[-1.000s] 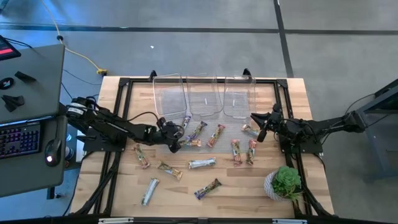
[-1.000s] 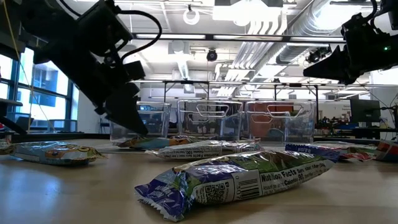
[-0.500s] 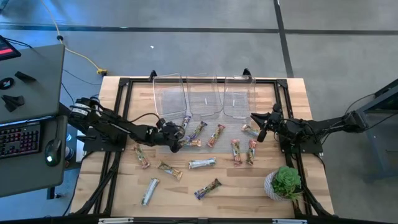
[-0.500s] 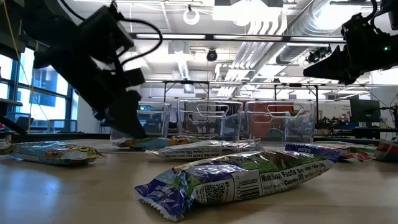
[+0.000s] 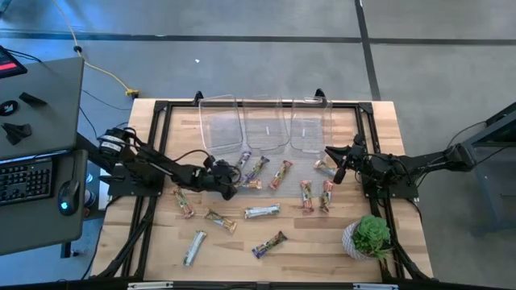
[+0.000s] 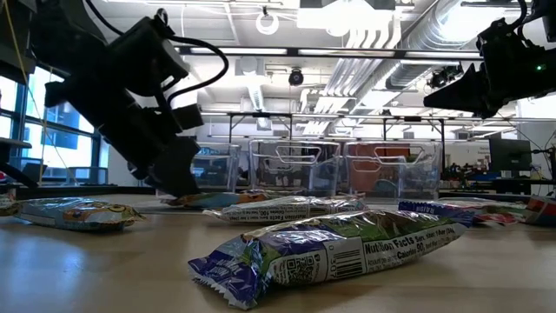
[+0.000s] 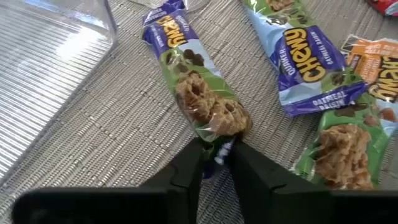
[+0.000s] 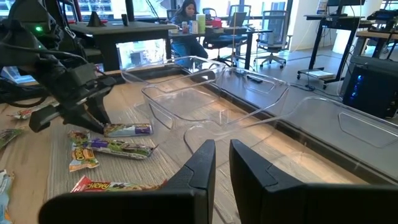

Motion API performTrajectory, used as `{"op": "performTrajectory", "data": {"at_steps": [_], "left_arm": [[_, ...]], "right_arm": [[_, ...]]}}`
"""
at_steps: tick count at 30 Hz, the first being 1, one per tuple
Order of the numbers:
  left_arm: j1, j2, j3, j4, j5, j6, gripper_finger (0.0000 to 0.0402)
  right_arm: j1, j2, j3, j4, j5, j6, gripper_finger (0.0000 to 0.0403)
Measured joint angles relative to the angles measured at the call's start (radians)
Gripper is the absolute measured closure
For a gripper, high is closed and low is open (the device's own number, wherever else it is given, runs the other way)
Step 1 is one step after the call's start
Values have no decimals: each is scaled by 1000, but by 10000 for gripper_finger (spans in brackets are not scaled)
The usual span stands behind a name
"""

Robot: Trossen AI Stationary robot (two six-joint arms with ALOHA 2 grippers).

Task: Pick and place Granola Bars by type
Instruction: Put the blue granola bar into the left transparent bin

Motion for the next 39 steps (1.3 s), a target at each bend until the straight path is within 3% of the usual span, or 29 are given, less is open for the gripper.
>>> {"op": "performTrajectory", "data": {"at_steps": [4,11,20,24,27,29,33,36,39], "left_arm": [[0,0,0,1,1,0,392],[0,-25,31,-34,39,27,399],[-1,-209,194,-236,64,168,401],[0,-295,306,-480,-12,210,401],[11,-343,395,-670,-159,208,401],[32,-361,445,-757,-229,195,401],[123,-368,505,-837,-227,173,401],[236,-358,509,-864,-174,174,401],[373,-328,500,-900,-54,155,401]], "right_arm": [[0,0,0,0,0,0,371],[0,0,0,0,0,15,371],[0,0,0,0,0,16,371],[0,0,0,0,0,16,371],[0,1,0,1,1,16,371],[0,1,0,-2,1,14,371],[0,9,0,-2,3,16,371],[0,14,0,-1,5,16,371],[0,13,0,0,5,17,371]]}}
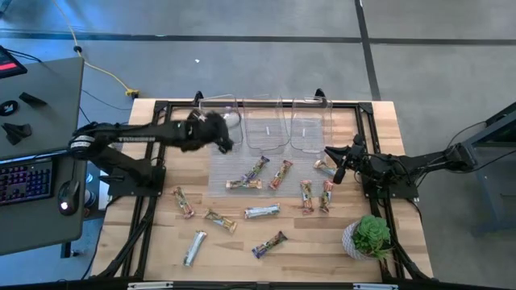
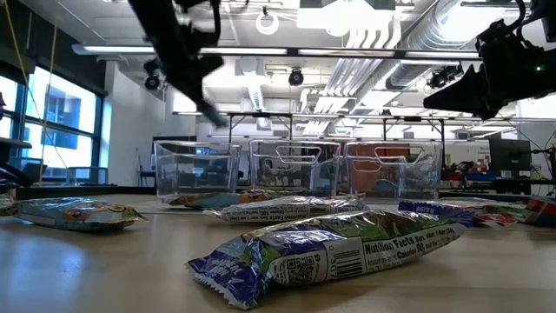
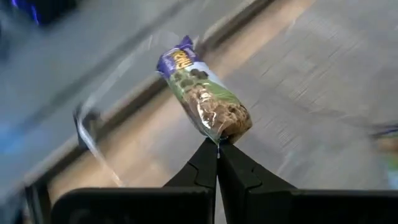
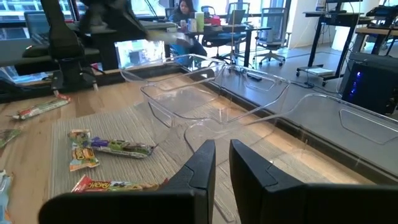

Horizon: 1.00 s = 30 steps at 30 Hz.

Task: Pick and place Granola Bars by type
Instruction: Put the blue granola bar into the left transparent bin

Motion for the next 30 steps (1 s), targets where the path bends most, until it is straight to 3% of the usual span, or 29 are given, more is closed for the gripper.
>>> {"op": "performTrajectory", "data": {"at_steps": [5,10,22,30], "left_arm": [[172,68,-51,27,151,-59,401],[263,149,-76,82,237,-58,401],[295,280,-71,192,337,40,396],[296,282,-73,201,364,55,339]], "right_arm": [[0,1,0,0,-5,2,371],[0,1,0,0,32,0,371],[0,1,0,-9,64,-1,371],[0,1,0,-9,44,-2,371]]}}
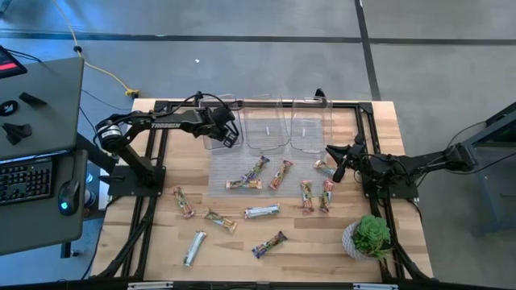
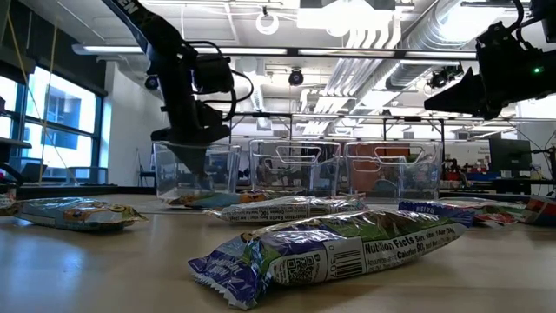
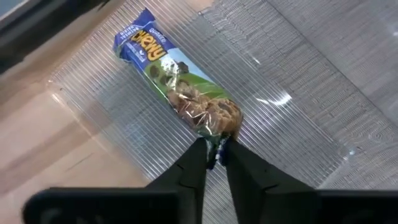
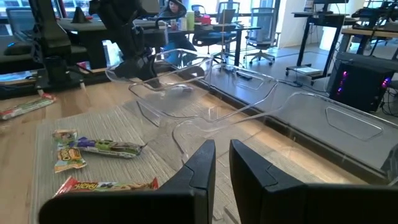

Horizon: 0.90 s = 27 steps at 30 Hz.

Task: Pick and place Granola Bars by type
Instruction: Put the blue granola bar into the left transparent bin

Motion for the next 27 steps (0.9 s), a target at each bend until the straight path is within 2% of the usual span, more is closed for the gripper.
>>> {"op": "performTrajectory", "data": {"at_steps": [5,10,13,17,23,27], "left_arm": [[0,0,3,-8,10,0,297],[0,-8,72,-76,81,56,287],[0,-28,168,-179,134,149,287],[0,-51,364,-406,174,221,287],[-37,-86,668,-735,304,181,286],[-137,-133,759,-866,316,143,286]], "right_arm": [[0,0,0,0,0,0,371],[0,0,0,0,0,0,371],[0,0,0,0,0,0,371],[0,0,0,1,0,0,371],[0,0,0,1,0,0,371],[0,0,0,1,0,0,371]]}}
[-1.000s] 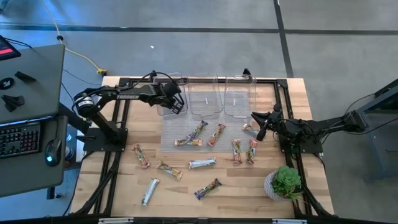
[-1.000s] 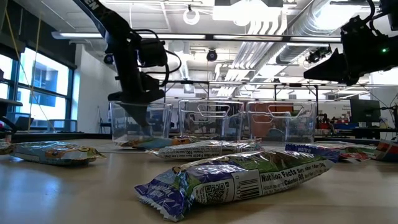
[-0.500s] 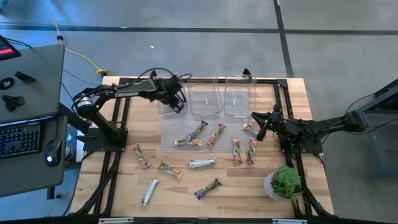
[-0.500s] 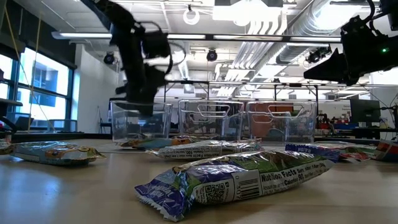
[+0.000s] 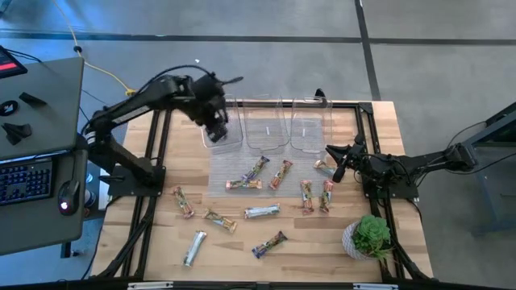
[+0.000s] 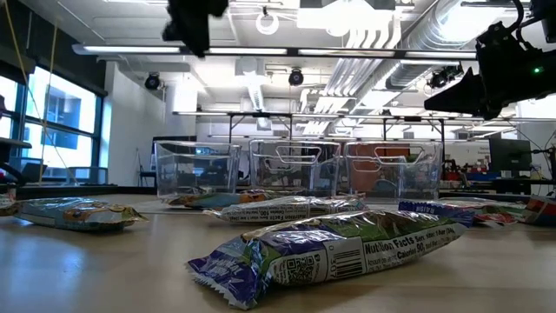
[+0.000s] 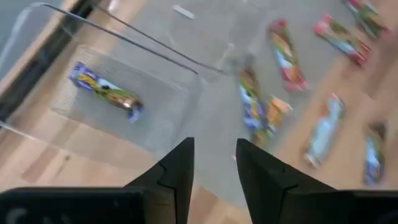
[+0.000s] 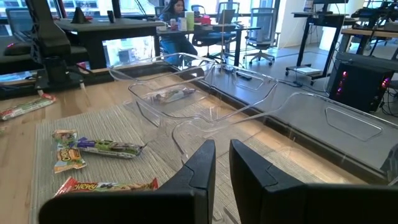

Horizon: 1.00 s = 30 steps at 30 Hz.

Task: Pick and place Granola Bars by type
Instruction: Put the blue granola bar into the left transparent bin

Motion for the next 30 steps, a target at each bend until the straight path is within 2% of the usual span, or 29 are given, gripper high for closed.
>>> {"op": "performTrajectory", "data": {"at_steps": [4,10,13,16,19,22,26,30], "left_arm": [[-175,-57,-41,-66,-93,-116,286],[-506,-116,-266,-29,-321,-410,286],[-652,-120,-417,98,-434,-528,286],[-749,-120,-572,311,-544,-618,286],[-787,-116,-702,571,-538,-617,286],[-788,-114,-784,729,-519,-607,286],[-760,-114,-817,762,-527,-597,286],[-721,-114,-816,780,-528,-589,286]], "right_arm": [[0,0,0,0,18,22,371],[0,0,0,-35,-56,27,371],[0,0,0,-35,-107,21,371],[0,0,0,-12,-154,-55,371],[0,0,0,38,-277,-76,370],[0,13,0,163,-444,-123,366],[0,78,0,342,-560,-219,343],[1,208,0,448,-629,-200,307]]}}
